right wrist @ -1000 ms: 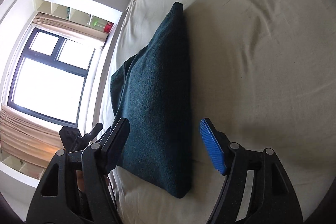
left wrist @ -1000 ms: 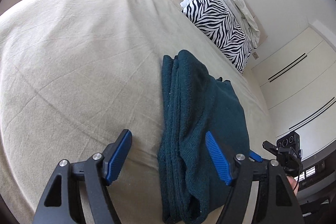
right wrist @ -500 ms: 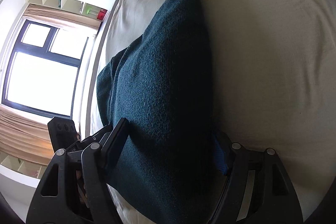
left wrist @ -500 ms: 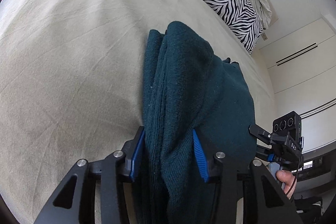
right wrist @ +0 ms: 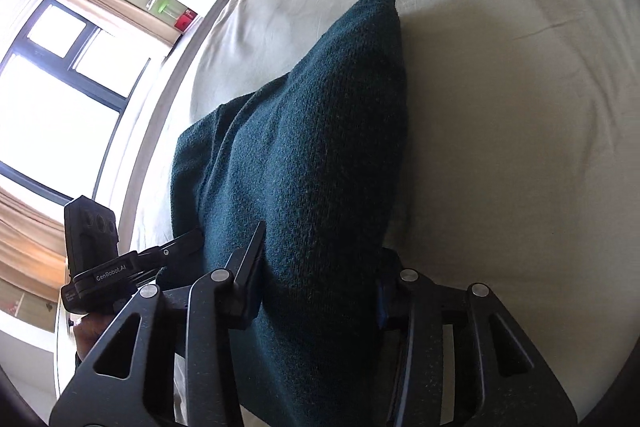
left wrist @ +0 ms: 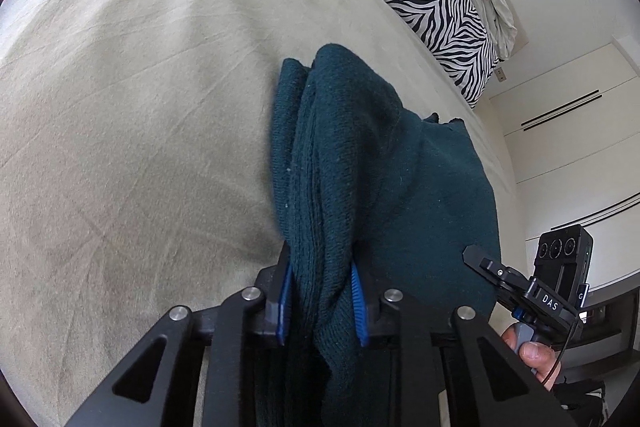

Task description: Fold small clothes

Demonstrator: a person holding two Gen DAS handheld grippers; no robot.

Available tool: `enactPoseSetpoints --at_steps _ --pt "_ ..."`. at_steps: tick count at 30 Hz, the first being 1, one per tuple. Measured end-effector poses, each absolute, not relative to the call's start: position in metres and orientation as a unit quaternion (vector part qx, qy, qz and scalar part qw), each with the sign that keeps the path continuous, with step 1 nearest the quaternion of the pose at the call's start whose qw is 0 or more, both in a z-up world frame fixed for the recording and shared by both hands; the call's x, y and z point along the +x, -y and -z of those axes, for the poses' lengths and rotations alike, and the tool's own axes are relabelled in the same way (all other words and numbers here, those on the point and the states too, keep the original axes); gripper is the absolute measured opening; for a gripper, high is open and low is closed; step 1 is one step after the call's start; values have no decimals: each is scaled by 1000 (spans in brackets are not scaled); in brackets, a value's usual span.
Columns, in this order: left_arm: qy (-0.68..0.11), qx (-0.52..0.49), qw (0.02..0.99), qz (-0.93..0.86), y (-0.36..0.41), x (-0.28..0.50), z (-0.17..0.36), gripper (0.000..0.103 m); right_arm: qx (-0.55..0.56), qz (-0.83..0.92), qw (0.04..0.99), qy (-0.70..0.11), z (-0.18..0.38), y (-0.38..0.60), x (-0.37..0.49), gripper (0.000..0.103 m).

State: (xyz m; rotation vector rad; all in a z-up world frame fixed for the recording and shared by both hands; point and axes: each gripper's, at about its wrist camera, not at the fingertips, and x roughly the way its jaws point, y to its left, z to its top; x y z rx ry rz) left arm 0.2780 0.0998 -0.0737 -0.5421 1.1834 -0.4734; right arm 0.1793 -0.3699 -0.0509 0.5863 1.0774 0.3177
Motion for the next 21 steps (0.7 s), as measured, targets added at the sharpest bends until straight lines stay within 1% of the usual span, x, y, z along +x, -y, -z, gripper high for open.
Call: enactPoseSetpoints --at_steps 10,15,21 --pt "-522 -252 776 248 -96 258 39 25 293 -154 816 -473 12 395 148 36" --pt "-509 -247 780 267 -84 243 17 25 298 -158 824 -454 -15 410 116 36" --pt "-510 -205 782 293 -52 205 -1 25 320 -148 826 -441 -30 436 58 36"
